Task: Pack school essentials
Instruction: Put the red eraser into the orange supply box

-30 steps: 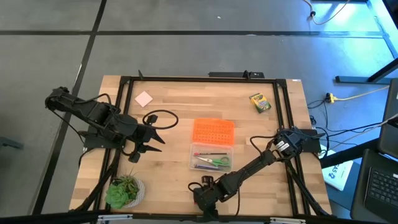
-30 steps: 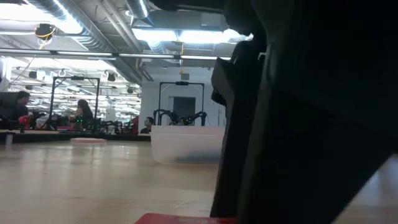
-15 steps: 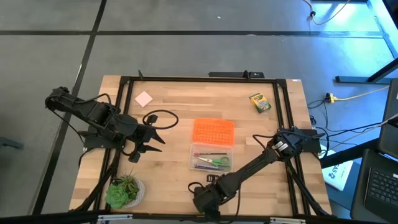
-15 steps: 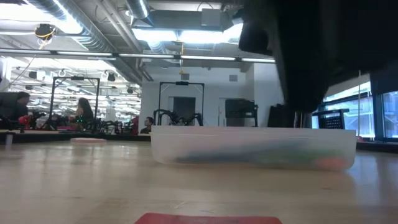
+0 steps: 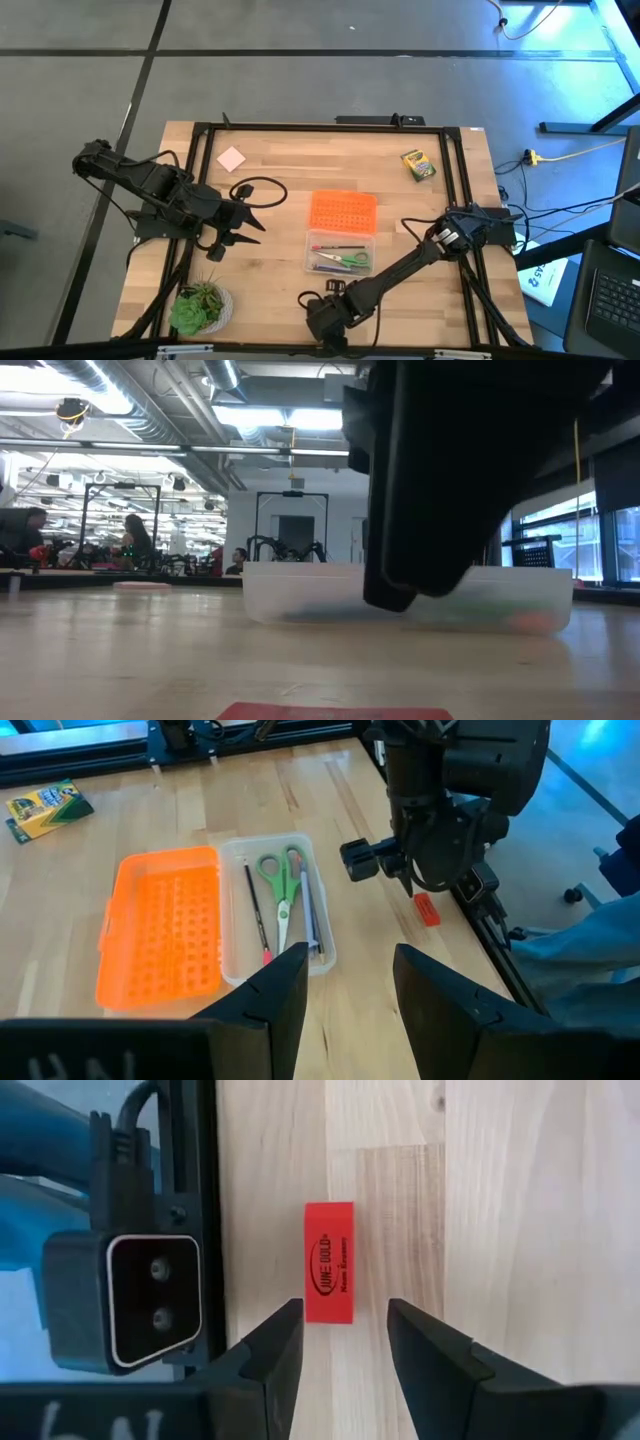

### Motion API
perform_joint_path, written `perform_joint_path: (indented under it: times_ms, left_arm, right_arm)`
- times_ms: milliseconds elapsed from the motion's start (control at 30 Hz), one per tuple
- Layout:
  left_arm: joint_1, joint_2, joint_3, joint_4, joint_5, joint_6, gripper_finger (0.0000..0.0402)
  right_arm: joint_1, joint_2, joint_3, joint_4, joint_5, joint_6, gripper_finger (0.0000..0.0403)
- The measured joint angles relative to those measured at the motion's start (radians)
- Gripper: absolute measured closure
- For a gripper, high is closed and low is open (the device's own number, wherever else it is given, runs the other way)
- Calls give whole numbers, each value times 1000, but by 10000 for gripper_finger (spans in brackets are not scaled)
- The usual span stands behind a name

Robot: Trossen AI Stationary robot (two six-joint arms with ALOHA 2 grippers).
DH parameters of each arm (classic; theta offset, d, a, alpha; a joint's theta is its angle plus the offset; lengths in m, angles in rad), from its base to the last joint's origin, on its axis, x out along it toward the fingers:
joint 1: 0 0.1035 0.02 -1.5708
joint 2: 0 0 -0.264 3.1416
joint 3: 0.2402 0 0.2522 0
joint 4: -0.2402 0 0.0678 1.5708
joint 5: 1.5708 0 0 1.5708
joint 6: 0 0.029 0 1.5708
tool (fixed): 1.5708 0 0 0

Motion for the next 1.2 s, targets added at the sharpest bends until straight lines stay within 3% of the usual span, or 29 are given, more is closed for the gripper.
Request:
perform_joint_path:
  times_ms: [300,633,1200]
  left_arm:
    - [0,0,0,0,0,0,260]
    - [0,0,0,-1,0,0,260]
    - [0,0,0,-1,0,0,260]
  right_arm:
    - [-8,0,0,20,-31,-2,246]
    - [-8,0,2,30,-74,0,286]
    - [-8,46,2,40,-63,-27,171]
